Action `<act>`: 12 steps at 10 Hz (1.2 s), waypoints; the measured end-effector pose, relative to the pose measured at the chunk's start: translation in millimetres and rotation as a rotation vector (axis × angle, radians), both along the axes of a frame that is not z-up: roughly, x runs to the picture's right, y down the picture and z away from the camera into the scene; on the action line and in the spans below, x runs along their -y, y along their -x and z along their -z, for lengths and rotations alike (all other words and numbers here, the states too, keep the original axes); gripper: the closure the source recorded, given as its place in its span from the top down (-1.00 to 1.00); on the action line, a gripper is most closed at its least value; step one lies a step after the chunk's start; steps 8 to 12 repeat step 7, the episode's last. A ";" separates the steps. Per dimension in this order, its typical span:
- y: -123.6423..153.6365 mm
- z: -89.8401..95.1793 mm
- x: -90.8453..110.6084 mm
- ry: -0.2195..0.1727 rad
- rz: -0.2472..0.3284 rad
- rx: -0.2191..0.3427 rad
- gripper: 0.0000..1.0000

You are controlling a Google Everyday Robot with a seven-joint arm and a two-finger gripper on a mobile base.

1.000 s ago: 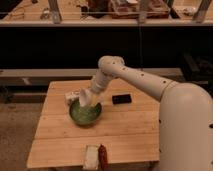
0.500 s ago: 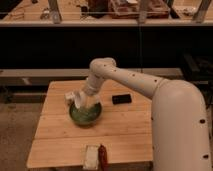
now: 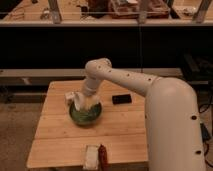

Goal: Place the ceramic cup in the ceramic bowl

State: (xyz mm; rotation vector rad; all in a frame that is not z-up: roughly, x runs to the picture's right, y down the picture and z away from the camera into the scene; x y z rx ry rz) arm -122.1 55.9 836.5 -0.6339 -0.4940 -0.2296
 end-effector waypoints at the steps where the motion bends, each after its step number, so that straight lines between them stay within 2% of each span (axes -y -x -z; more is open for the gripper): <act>1: -0.6 0.8 2.9 -0.001 -0.008 0.001 -0.44; 4: -5.8 13.7 18.9 -0.005 -0.014 -0.001 0.15; 5: -6.1 13.4 19.7 -0.007 -0.010 -0.008 0.26; 12: -6.2 11.6 20.0 -0.009 -0.006 -0.015 0.29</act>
